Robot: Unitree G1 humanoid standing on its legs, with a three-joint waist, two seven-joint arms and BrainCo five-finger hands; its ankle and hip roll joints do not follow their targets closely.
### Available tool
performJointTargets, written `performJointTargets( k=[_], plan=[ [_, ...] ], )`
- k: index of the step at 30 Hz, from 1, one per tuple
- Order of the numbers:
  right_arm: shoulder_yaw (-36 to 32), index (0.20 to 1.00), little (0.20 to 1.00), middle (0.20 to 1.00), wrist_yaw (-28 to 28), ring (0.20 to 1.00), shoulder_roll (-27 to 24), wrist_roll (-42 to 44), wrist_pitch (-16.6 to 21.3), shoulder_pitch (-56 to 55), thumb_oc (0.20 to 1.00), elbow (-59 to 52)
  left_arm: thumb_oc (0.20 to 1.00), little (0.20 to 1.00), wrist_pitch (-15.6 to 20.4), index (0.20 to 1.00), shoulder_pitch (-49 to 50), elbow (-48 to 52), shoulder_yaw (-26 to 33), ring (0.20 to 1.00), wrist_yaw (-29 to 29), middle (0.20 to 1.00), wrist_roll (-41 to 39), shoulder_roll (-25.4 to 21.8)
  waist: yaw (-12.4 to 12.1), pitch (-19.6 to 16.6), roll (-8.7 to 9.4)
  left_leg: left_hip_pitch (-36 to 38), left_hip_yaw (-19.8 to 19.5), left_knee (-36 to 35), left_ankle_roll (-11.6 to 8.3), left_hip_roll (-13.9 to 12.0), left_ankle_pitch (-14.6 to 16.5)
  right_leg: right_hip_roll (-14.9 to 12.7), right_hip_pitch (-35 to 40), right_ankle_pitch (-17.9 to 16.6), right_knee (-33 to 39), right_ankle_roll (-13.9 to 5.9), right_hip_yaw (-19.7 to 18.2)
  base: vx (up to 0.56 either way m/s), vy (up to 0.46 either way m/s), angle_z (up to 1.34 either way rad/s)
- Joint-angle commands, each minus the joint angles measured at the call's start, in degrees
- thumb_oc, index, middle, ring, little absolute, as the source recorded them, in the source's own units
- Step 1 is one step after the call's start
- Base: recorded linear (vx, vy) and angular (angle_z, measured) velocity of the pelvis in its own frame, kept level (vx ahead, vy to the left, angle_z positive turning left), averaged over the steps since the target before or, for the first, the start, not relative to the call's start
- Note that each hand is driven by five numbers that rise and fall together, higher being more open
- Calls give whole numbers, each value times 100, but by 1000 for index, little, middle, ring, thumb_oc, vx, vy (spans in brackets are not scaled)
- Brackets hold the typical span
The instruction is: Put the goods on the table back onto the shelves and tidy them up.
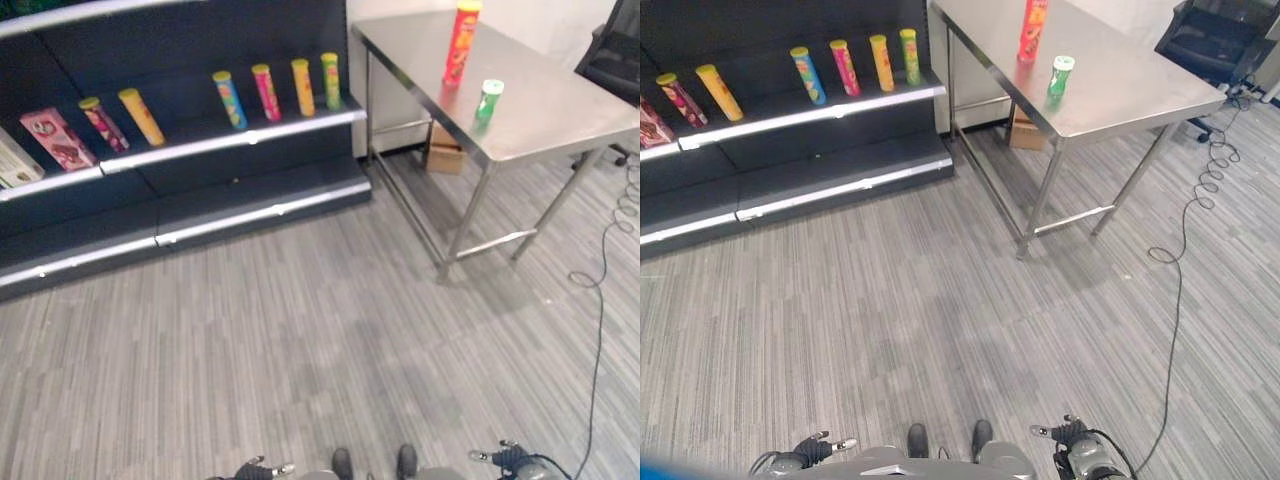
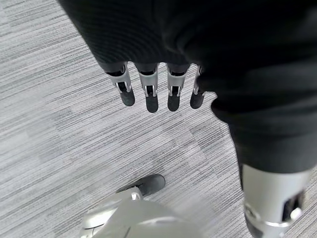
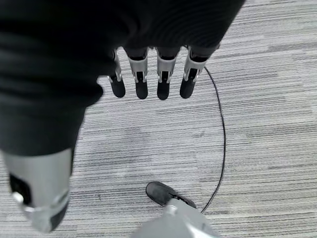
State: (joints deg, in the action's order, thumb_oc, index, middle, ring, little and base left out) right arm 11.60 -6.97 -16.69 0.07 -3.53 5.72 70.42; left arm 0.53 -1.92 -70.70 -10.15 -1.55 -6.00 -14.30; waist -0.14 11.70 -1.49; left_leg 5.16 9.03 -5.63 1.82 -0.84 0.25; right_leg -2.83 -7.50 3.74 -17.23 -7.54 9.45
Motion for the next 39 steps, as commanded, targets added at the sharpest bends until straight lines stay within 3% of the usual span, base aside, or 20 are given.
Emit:
performJointTargets(
  k=[1, 7, 10, 12, 14, 15, 16, 17, 19, 22, 23, 24, 26, 27, 28, 29, 31, 37, 38, 39],
  plan=[
    [151, 1000, 1000, 1000, -47, 1000, -99, 130, 20, 86, 1000, -28, 1000, 1000, 73, 1000, -141, -122, 47, 1000, 22, 1000, -57, -223, 51, -125, 246, 141, -553, 429, -27, 192, 880, -684, -238, -284, 258, -197, -16, 237, -6, 9],
    [69, 1000, 1000, 1000, -62, 1000, -105, 181, -28, -1, 1000, -61, 1000, 1000, 92, 1000, -409, -59, -11, 1000, 23, 1000, -75, -196, 487, 16, 270, 957, -919, 428, -205, 170, 1416, -685, -885, -959, 1936, -440, -168, 376, -33, 26],
    [47, 1000, 1000, 1000, 6, 1000, -104, 73, -46, -210, 1000, -22, 1000, 1000, 106, 1000, -384, -85, -11, 1000, 86, 1000, -14, -179, 652, -113, 276, 1725, -1025, 236, -394, 24, 1746, -743, -979, -1171, 2139, -533, 347, 661, -134, 20],
    [69, 1000, 1000, 1000, 51, 1000, -88, 16, -59, -303, 1000, 16, 1000, 1000, 100, 1000, -343, -104, -15, 1000, 98, 1000, 24, -165, 703, -179, 270, 1898, -1118, 311, -430, -72, 1767, -674, -941, -1218, 1982, -461, 366, 514, -142, 54],
    [83, 1000, 1000, 1000, 60, 1000, -100, 8, -62, -309, 1000, 28, 1000, 1000, 100, 1000, -334, -110, -26, 1000, 99, 1000, 51, -147, 740, -235, 229, 1874, -1116, 518, -528, -212, 1601, -601, -900, -1231, 1908, -386, 385, 450, -162, 72],
    [51, 1000, 1000, 1000, 43, 1000, -103, 35, -49, -379, 1000, 53, 1000, 1000, 85, 1000, -302, -50, -24, 1000, 112, 1000, -41, -111, 728, -285, 149, 1578, -1100, 1218, -747, -448, 910, -373, -757, -1169, 1760, -227, 369, 315, -148, 46],
    [52, 1000, 1000, 1000, 43, 1000, -101, 35, -49, -380, 1000, 53, 1000, 1000, 84, 1000, -300, -49, -24, 1000, 112, 1000, -41, -113, 742, -304, 165, 1550, -1118, 1221, -744, -432, 900, -395, -777, -1172, 1759, -229, 374, 718, -438, 46],
    [77, 1000, 1000, 1000, -73, 1000, -137, 287, 37, -366, 1000, -8, 1000, 1000, 57, 1000, -309, 133, -44, 1000, 101, 1000, -281, -109, 648, -253, 264, 383, -1040, 3397, -875, -560, -316, -113, -151, -900, 1961, 188, 479, 390, -292, 28],
    [119, 1000, 1000, 1000, -100, 1000, -139, 287, 21, -325, 1000, 4, 1000, 1000, 31, 1000, -331, 134, -13, 1000, 75, 1000, -352, -132, 606, -203, 333, 105, -924, 3946, -805, -649, -522, -12, 64, -765, 2036, 346, 476, 397, -295, 33],
    [204, 1000, 1000, 1000, -168, 1000, -130, 385, -3, -155, 1000, 44, 1000, 1000, 23, 1000, -345, 171, 96, 1000, -25, 1000, -655, -118, 327, 44, 528, -976, -591, 4761, -461, -625, 72, 52, 591, -419, 2165, 493, 279, 378, -174, -34],
    [245, 1000, 1000, 1000, -178, 1000, -104, 433, 30, -67, 1000, 38, 1000, 1000, 41, 1000, -308, 103, 145, 1000, -45, 1000, -764, -63, 139, 86, 572, -1459, -436, 4256, -404, -568, 320, 53, 886, -249, 2200, 482, 177, 378, -38, -49],
    [245, 1000, 1000, 1000, -178, 1000, -104, 433, 30, -68, 1000, 38, 1000, 1000, 41, 1000, -308, 103, 144, 1000, -45, 1000, -764, -63, 132, 93, 571, -1447, -430, 4254, -403, -571, 322, 54, 893, -249, 2200, 482, 171, 576, 48, -20],
    [312, 1000, 1000, 1000, -205, 1000, -92, 431, 71, 19, 1000, 22, 1000, 1000, 57, 1000, -231, 30, 170, 1000, -62, 1000, -783, -41, -35, 138, 589, -1884, -400, 3201, -418, -505, 263, 64, 1175, -15, 2211, 444, 80, 381, 89, -19],
    [362, 1000, 1000, 1000, -218, 1000, -91, 416, 99, 51, 1000, -27, 1000, 1000, 60, 1000, -206, 13, 182, 1000, -58, 1000, -764, -44, -121, 120, 528, -1933, -500, 2388, -494, -520, 7, 133, 1343, 107, 2223, 427, 29, 179, 59, -23],
    [362, 1000, 1000, 1000, -218, 1000, -91, 416, 99, 51, 1000, -27, 1000, 1000, 60, 1000, -206, 13, 182, 1000, -58, 1000, -764, -45, -116, 115, 540, -1918, -497, 2343, -493, -506, -23, 121, 1339, 106, 2223, 427, 32, 522, 186, -40],
    [429, 1000, 1000, 1000, -224, 1000, -91, 353, 136, 86, 1000, -69, 1000, 1000, 87, 1000, -181, -13, 196, 1000, -72, 1000, -804, -48, -243, 135, 369, -1851, -831, 922, -691, -596, -703, 271, 1640, 330, 2223, 418, -34, 519, 181, -43],
    [436, 1000, 1000, 1000, -259, 1000, -89, 280, 145, 115, 1000, -32, 1000, 1000, 65, 1000, -184, -106, 199, 1000, -97, 1000, -787, -63, -332, 141, 326, -2090, -1057, 176, -924, -677, -975, 340, 1934, 569, 2223, 422, -131, 510, 176, -51],
    [451, 1000, 1000, 1000, -224, 1000, -52, 172, 121, 88, 1000, 26, 1000, 1000, 43, 1000, -126, -232, 276, 1000, -51, 1000, -749, -77, -352, 54, 327, -2033, -1006, 63, -951, -758, -961, 324, 2137, 655, 2219, 383, -291, 220, 116, -42],
    [416, 1000, 1000, 1000, -176, 1000, 11, -11, 79, 22, 1000, 101, 1000, 1000, 51, 1000, -61, -215, 344, 1000, -50, 1000, -722, -134, -437, -136, 335, -1799, -817, 191, -941, -770, -1237, 130, 2302, 785, 2102, 264, -408, 919, 658, -29],
    [337, 1000, 1000, 1000, -117, 1000, 24, -58, 21, 5, 1000, 204, 1000, 1000, 47, 1000, -60, -185, 323, 1000, -55, 1000, -615, -255, -479, -323, 451, -1736, -628, 454, -783, -665, -1013, -184, 2112, 710, 1589, 38, -440, 855, 692, -69]
  ],
)
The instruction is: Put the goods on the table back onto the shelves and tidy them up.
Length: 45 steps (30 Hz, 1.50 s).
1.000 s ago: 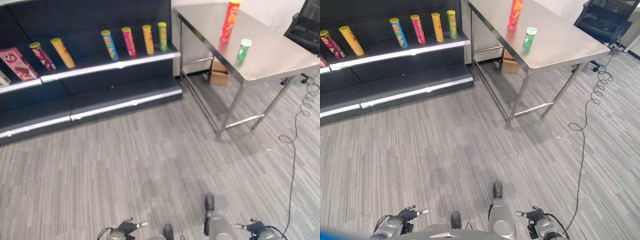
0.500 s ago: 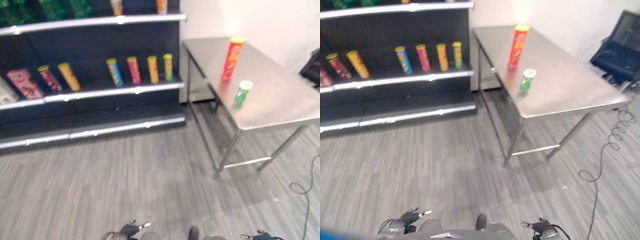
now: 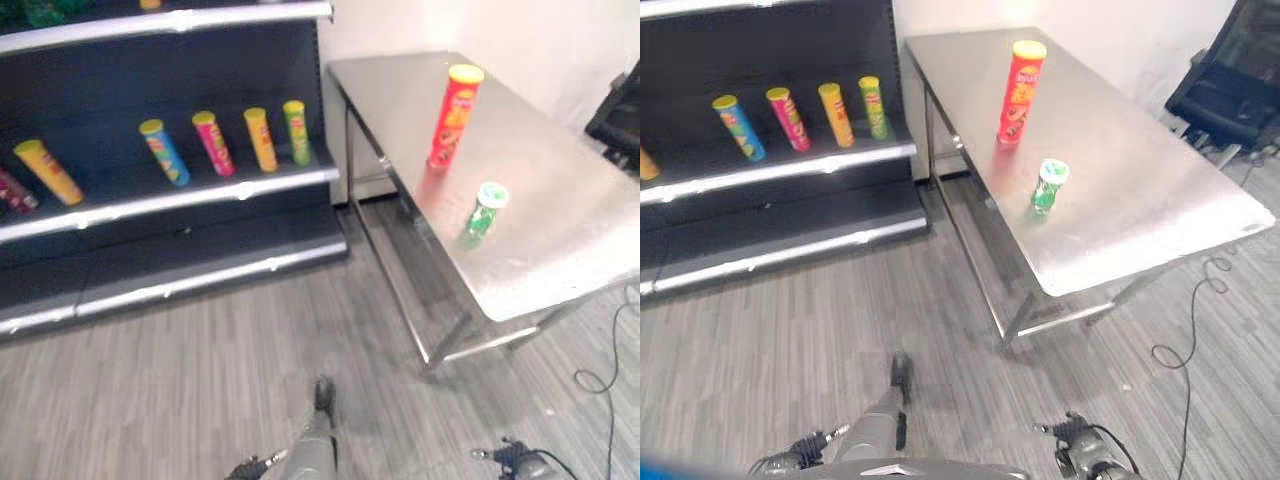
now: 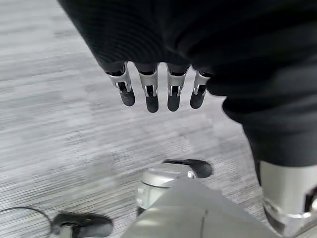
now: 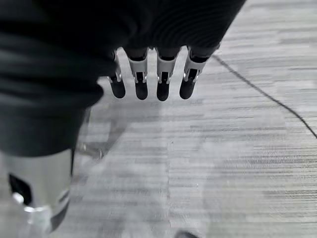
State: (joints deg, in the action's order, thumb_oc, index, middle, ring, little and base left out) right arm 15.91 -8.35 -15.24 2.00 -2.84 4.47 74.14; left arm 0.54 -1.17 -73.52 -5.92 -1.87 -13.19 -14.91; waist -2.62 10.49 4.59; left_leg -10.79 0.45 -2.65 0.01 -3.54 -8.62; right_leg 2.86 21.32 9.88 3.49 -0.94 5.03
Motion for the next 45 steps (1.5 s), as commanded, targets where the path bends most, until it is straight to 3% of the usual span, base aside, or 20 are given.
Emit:
performJointTargets(
  k=[1, 3, 4, 6, 11, 14, 17, 18, 19, 25, 31, 35, 38, 40, 41, 43, 45],
  plan=[
    [-138, 1000, 1000, 1000, 40, 1000, -119, -259, -47, 106, 1000, -145, 1000, 1000, 43, 1000, -143, 104, -113, 1000, 10, 1000, 167, -233, -212, -254, -131, -79, 314, 147, -520, -335, -20, -853, -851, 73, -707, -717, 42, 511, 496, -105],
    [-223, 1000, 1000, 1000, 76, 1000, -110, -236, -92, 78, 1000, -90, 1000, 1000, 26, 1000, -168, 91, -145, 1000, 24, 1000, 248, -313, -155, -289, -128, 84, 476, 125, -328, -215, 166, -1049, -1236, -143, -1422, -862, 159, 199, 345, -79],
    [-311, 1000, 1000, 1000, 75, 1000, -136, -212, -115, 77, 1000, -7, 1000, 1000, 16, 1000, -195, 77, -206, 1000, 5, 1000, 350, -371, -63, -240, -193, 283, 601, 74, -178, -133, 315, -1223, -1727, -511, -2300, -953, 315, 150, 379, -42],
    [-362, 1000, 1000, 1000, 80, 1000, -119, -270, -154, -1, 1000, 113, 1000, 1000, 7, 1000, -208, 41, -272, 1000, 26, 1000, 452, -426, 48, -211, -235, 593, 705, -81, -111, -52, 480, -1424, -2034, -746, -2753, -946, 601, 144, 284, -30],
    [-445, 1000, 1000, 1000, 97, 1000, -179, -389, -252, -164, 1000, 428, 1000, 1000, 22, 1000, -281, 66, -378, 1000, 53, 1000, 606, -481, 247, -100, -338, 880, 729, -153, -71, 40, 688, -1299, -2388, -505, -2070, -769, 892, 100, 90, 7],
    [-503, 1000, 1000, 1000, 108, 1000, -187, -379, -299, -262, 1000, 537, 1000, 1000, 38, 1000, -292, 59, -460, 1000, 79, 1000, 777, -473, 355, -25, -321, 1065, 689, -178, -76, 104, 799, -1163, -2523, -641, -1264, -773, 732, 107, 4, 3],
    [-543, 1000, 1000, 1000, 136, 1000, -204, -303, -300, -272, 1000, 526, 1000, 1000, 57, 1000, -337, 99, -502, 1000, 100, 1000, 808, -442, 449, 64, -295, 1133, 651, -131, -66, 171, 882, -1082, -2681, -833, -895, -816, 448, 107, -10, 3],
    [-543, 1000, 1000, 1000, 183, 1000, -192, -238, -304, -322, 1000, 538, 1000, 1000, 68, 1000, -378, 80, -553, 1000, 124, 1000, 932, -429, 540, 80, -223, 1208, 595, -86, -68, 253, 981, -1003, -2621, -944, -459, -861, 63, 150, -38, 14],
    [-546, 1000, 1000, 1000, 226, 1000, -192, -201, -289, -337, 1000, 547, 1000, 1000, 87, 1000, -394, 75, -581, 1000, 129, 1000, 947, -408, 551, 50, -179, 1238, 592, -79, -73, 286, 1020, -1000, -2531, -1036, -316, -841, -24, 181, -54, 24],
    [-714, 1000, 1000, 1000, 264, 1000, -407, -152, -305, -397, 1000, 668, 1000, 1000, 50, 1000, -394, 81, -614, 1000, 172, 1000, 1018, -351, 597, -208, -151, 1342, 561, -137, -212, 172, 1038, -950, -2117, -1109, 151, -803, 163, 123, -64, 29],
    [-1703, 1000, 1000, 1000, 237, 1000, -995, 559, -379, -642, 1000, 1221, 1000, 1000, 18, 1000, -372, -17, -533, 1000, 215, 1000, 991, -414, 686, -363, -149, 1520, 570, -197, -302, 63, 1087, -908, -1858, -952, 151, -767, 280, 109, -33, 22],
    [-2763, 1000, 1000, 1000, 150, 1000, -1901, 1437, -310, -750, 1000, 1407, 1000, 1000, -2, 1000, -325, -49, -433, 1000, 253, 1000, 965, -449, 771, -445, -137, 1632, 619, -235, -349, 19, 1147, -904, -1759, -903, 151, -789, 344, 88, 3, -4],
    [-3774, 1000, 1000, 1000, -261, 1000, -2441, 2151, 56, -956, 1000, 307, 1000, 1000, 2, 1000, -204, -56, -300, 1000, 174, 1000, 964, -338, 890, -479, -161, 1687, 699, -235, -374, -4, 1207, -896, -1741, -874, 151, -819, 310, 60, 23, -4],
    [-4231, 1000, 1000, 1000, -601, 1000, -2762, 2149, 298, -1064, 1000, -733, 1000, 1000, -16, 1000, -113, -71, -243, 1000, 112, 1000, 992, -266, 938, -482, -181, 1711, 736, -235, -388, -16, 1233, -888, -1735, -860, 151, -831, 300, 20, 24, -11],
    [-4459, 1000, 1000, 1000, -873, 1000, -3031, 1968, 510, -1056, 1000, -1796, 1000, 1000, -25, 1000, -47, -42, -224, 1000, 64, 1000, 1037, -209, 972, -500, -195, 1731, 770, -235, -399, -27, 1259, -891, -1735, -849, 151, -835, 289, 30, 23, -14],
    [-4599, 1000, 1000, 1000, -1122, 1000, -3235, 1536, 687, -1021, 1000, -3537, 1000, 1000, -40, 1000, 11, 97, -200, 1000, -10, 1000, 1051, -152, 961, -530, -224, 1746, 801, -235, -412, -57, 1281, -887, -1744, -830, 151, -821, 277, 12, 7, -24],
    [-4467, 1000, 1000, 1000, -1075, 1000, -3377, 1261, 771, -871, 1000, -4209, 1000, 1000, -23, 1000, 59, 236, -216, 1000, -18, 1000, 1036, -142, 921, -529, -226, 1754, 804, -235, -422, -71, 1283, -876, -1727, -809, 151, -812, 292, -10, -11, -5]
  ],
)
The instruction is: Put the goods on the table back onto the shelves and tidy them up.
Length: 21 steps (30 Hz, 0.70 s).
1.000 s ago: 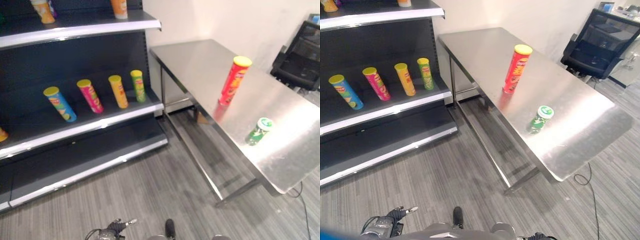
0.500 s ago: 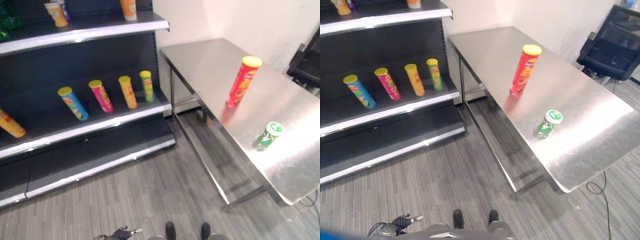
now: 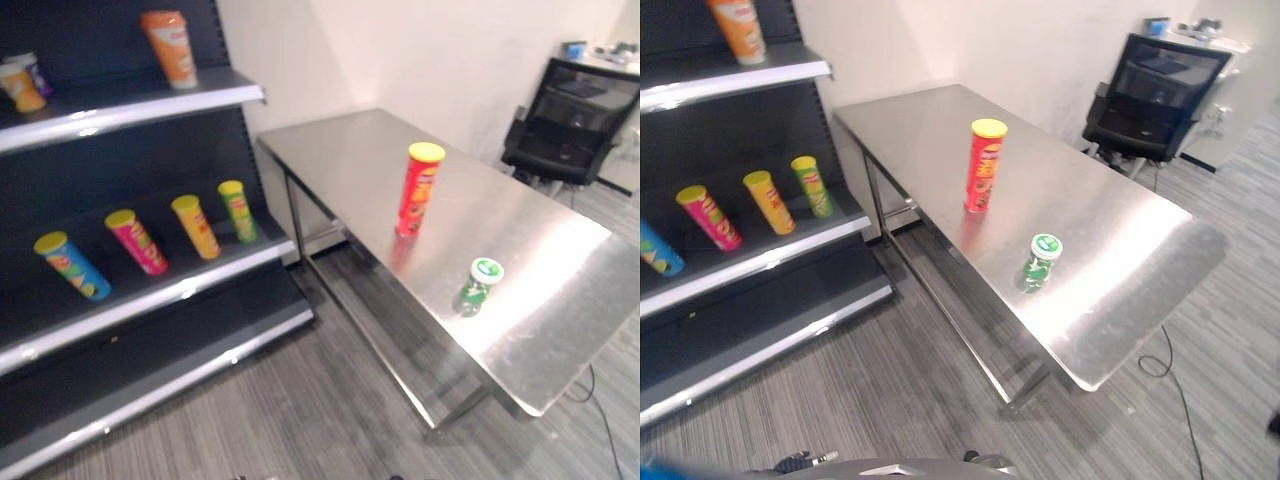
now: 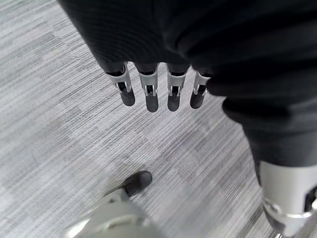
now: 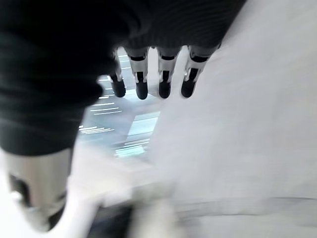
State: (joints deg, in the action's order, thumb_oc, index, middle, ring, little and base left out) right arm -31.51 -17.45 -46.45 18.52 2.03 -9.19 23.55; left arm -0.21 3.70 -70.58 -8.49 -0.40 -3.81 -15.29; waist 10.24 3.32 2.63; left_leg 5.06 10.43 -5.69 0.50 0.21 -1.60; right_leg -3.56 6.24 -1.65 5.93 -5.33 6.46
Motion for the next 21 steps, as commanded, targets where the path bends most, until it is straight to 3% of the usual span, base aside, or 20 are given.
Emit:
performJointTargets(
  k=[1, 8, 14, 21],
  plan=[
    [434, 1000, 1000, 1000, -20, 1000, -399, -542, 338, 613, 1000, 503, 1000, 1000, 58, 1000, -409, 3, 34, 1000, -142, 1000, 89, -113, -400, 184, -23, 174, -194, 69, -478, -457, 575, -229, -210, 350, -93, -367, 150, -9, -14, 5],
    [1685, 1000, 1000, 1000, 666, 1000, -632, -917, 400, 1371, 1000, -447, 1000, 1000, 123, 1000, -291, 284, -39, 1000, -70, 1000, 5, -145, -638, 204, 22, 167, -222, 69, -535, -509, 495, -198, -143, 395, -93, -300, 266, -6, -19, 8],
    [2915, 1000, 1000, 1000, 1090, 1000, -587, -1439, 182, 1838, 1000, -42, 1000, 1000, 122, 1000, -169, 286, -86, 1000, -78, 1000, -53, -139, -825, 251, 16, 149, -315, 69, -581, -547, 435, -196, -67, 442, -93, -257, 426, 10, -34, 22],
    [3128, 1000, 1000, 1000, 1219, 1000, -472, -1453, 152, 1793, 1000, -12, 1000, 1000, 136, 1000, -117, 359, -46, 1000, -89, 1000, -100, -151, -853, 295, -36, 128, -415, 69, -603, -543, 412, -208, 15, 492, -93, -229, 573, 12, -17, 6]
  ],
)
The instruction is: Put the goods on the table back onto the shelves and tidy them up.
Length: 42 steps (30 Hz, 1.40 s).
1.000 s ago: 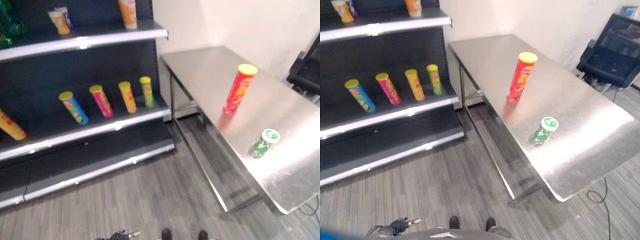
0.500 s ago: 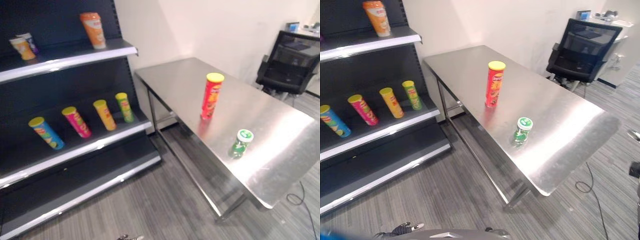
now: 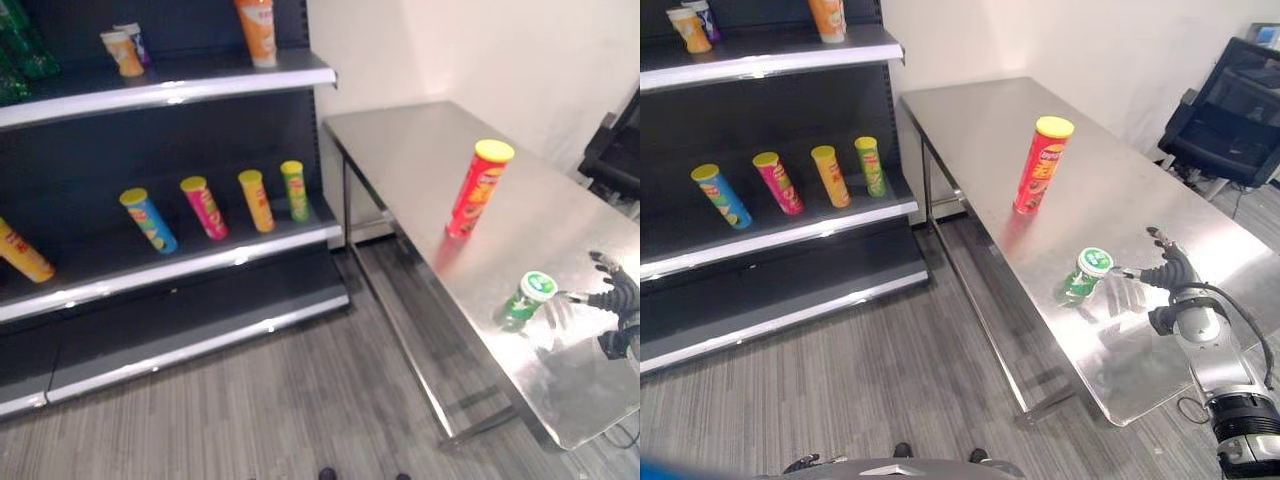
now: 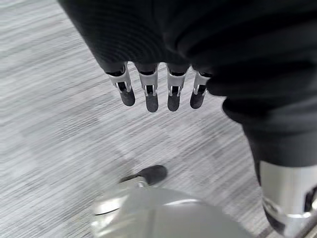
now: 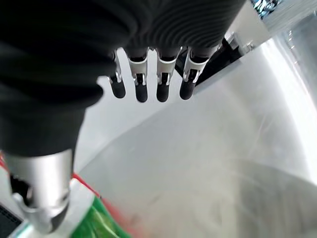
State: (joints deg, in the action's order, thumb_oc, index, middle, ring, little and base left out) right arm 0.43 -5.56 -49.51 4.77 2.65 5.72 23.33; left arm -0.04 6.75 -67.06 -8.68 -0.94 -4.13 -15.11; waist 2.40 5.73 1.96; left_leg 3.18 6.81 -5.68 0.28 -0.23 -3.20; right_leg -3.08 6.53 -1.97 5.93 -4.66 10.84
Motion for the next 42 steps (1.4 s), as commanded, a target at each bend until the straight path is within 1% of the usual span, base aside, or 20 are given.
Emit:
performJointTargets(
  k=[1, 8, 15, 17, 21, 25, 31, 36, 39, 40, 41, 42],
  plan=[
    [-15, 1000, 1000, 1000, 52, 1000, -155, -89, 92, 316, 1000, 17, 1000, 1000, 116, 1000, -414, -2, -29, 1000, -33, 1000, -63, -168, -73, 54, 25, 319, -57, 68, -585, -497, 574, -258, -2, 529, -93, -297, 151, 28, -14, 10],
    [448, 1000, 1000, 1000, 220, 1000, -174, -217, 97, 538, 1000, 109, 1000, 1000, 131, 1000, -411, 39, -63, 1000, -17, 1000, -91, -148, -122, 74, 7, 324, -90, 68, -591, -494, 561, -267, 53, 553, -93, -289, 222, 9, -8, 6],
    [231, 1000, 1000, 1000, 274, 1000, -97, -80, 173, 243, 1000, -270, 1000, 1000, 143, 1000, -401, 82, -29, 1000, -28, 1000, -101, -133, -105, 73, 8, 355, -85, 68, -594, -507, 573, -264, 96, 582, -93, -279, 268, 20, -8, 3],
    [133, 1000, 1000, 1000, 365, 1000, -84, -66, 200, 78, 1000, -504, 1000, 1000, 141, 1000, -382, 70, 11, 1000, -20, 1000, -78, -113, -96, 75, 10, 372, -62, 68, -597, -513, 581, -263, 105, 585, -93, -283, 279, 9, -1, 2],
    [100, 1000, 1000, 1000, 413, 1000, -38, -53, 237, -7, 1000, -619, 1000, 1000, 146, 1000, -369, 76, 8, 1000, -4, 1000, -32, -102, -88, 70, 7, 397, -36, 68, -596, -522, 595, -266, 115, 586, -93, -288, 285, 6, 2, -1],
    [264, 1000, 1000, 1000, 388, 1000, 101, -107, 237, 144, 1000, -554, 1000, 1000, 155, 1000, -395, 70, -7, 1000, -21, 1000, 15, -111, -102, 64, 13, 436, 6, 68, -591, -535, 621, -274, 135, 588, -93, -293, 274, 9, 4, -2],
    [593, 1000, 1000, 1000, 371, 1000, 180, -164, 194, 433, 1000, -247, 1000, 1000, 151, 1000, -404, 91, -25, 1000, -35, 1000, -12, -142, -151, 56, 34, 453, 19, 68, -589, -537, 632, -280, 153, 599, -93, -294, 280, 0, 0, 0],
    [712, 1000, 1000, 1000, 237, 1000, 227, -322, 161, 602, 1000, -65, 1000, 1000, 148, 1000, -371, 95, -39, 1000, -52, 1000, -36, -138, -187, 56, 38, 461, 11, 68, -586, -531, 640, -281, 171, 610, -93, -293, 305, 0, 0, 0],
    [791, 1000, 1000, 1000, -10, 1000, 277, -616, 90, 810, 1000, 62, 1000, 1000, 126, 1000, -361, 69, -28, 1000, -137, 1000, -46, -134, -229, 68, 45, 461, -22, 68, -587, -519, 647, -277, 211, 633, -93, -277, 345, 17, -7, 3],
    [796, 1000, 1000, 1000, -12, 1000, 278, -616, 91, 815, 1000, 65, 1000, 1000, 126, 1000, -361, 69, -26, 1000, -138, 1000, -46, -134, -225, 69, 45, 462, -23, 68, -587, -519, 647, -277, 212, 633, -93, -277, 346, 8, -9, 4],
    [842, 573, 573, 573, -20, 573, 291, -643, 78, 855, 573, 108, 1000, 1000, 131, 1000, -358, 84, -33, 1000, -142, 1000, -61, -135, -242, 74, 49, 459, -32, 68, -587, -517, 643, -276, 214, 633, -95, -272, 352, 0, 0, 0],
    [891, 200, 200, 200, -6, 200, 301, -658, 63, 900, 200, 139, 1000, 1000, 131, 1000, -356, 84, -29, 1000, -144, 1000, -70, -139, -254, 72, 50, 458, -44, 68, -590, -519, 643, -278, 223, 639, -95, -269, 362, 13, -17, 4]
  ],
)
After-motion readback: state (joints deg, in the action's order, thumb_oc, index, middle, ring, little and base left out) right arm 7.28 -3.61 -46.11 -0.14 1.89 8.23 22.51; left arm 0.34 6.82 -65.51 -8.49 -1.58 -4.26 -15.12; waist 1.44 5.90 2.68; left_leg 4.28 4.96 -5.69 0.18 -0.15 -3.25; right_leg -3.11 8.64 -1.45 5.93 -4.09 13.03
